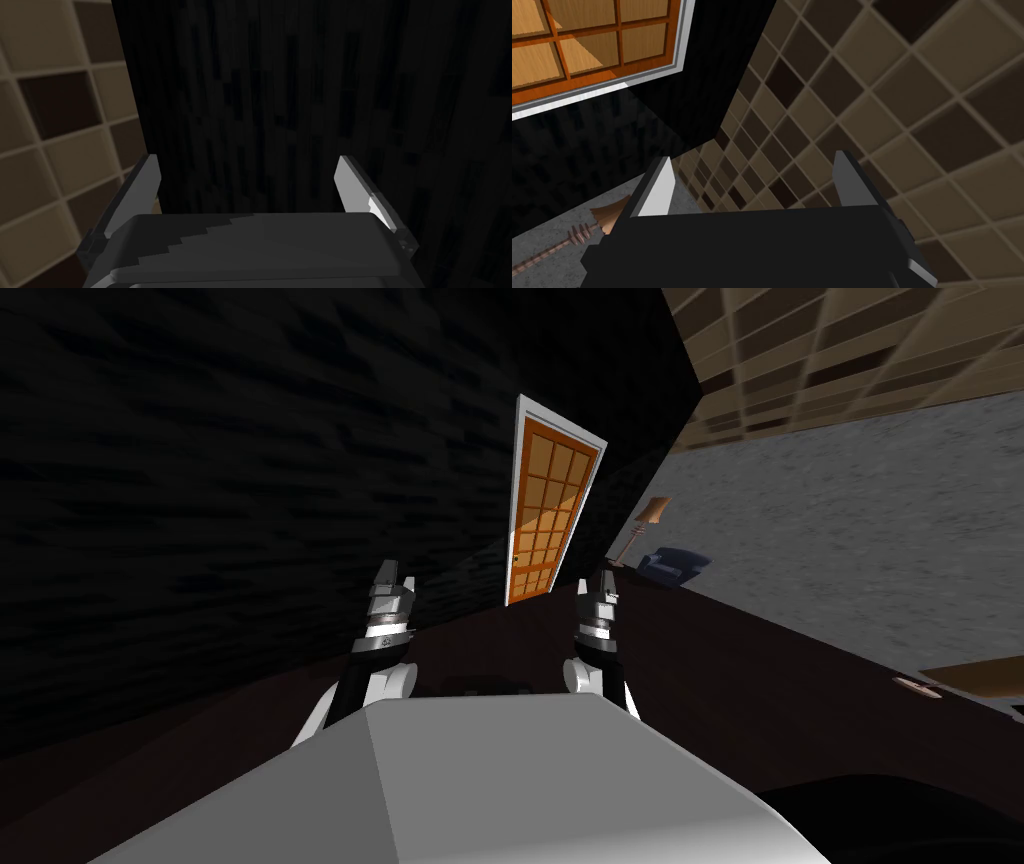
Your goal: Pull the door open
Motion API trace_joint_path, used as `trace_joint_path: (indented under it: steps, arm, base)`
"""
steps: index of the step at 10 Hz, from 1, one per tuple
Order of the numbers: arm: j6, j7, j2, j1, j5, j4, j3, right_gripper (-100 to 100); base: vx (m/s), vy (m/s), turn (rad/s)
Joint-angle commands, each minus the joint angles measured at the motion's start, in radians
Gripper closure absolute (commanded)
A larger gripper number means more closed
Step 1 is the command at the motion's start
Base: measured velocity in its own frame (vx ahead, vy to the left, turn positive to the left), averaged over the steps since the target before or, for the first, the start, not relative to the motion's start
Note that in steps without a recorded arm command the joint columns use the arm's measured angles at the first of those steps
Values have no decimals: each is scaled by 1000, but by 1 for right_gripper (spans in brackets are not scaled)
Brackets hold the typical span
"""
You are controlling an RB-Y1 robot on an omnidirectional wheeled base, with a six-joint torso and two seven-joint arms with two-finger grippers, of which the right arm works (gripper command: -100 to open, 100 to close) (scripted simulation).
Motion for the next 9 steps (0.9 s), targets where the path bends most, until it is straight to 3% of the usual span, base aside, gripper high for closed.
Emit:
trace_joint_path:
  steps: [1, 5, 9]
  arm:
    - [-9, 20, -14, -9, 8, 29, -4, -100]
    - [-35, 79, -46, -36, 32, 116, -14, -100]
    - [-52, 117, -64, -54, 47, 172, -21, -100]
  base:
    - [46, -4, 38]
    - [121, -3, 28]
    - [85, -3, 20]
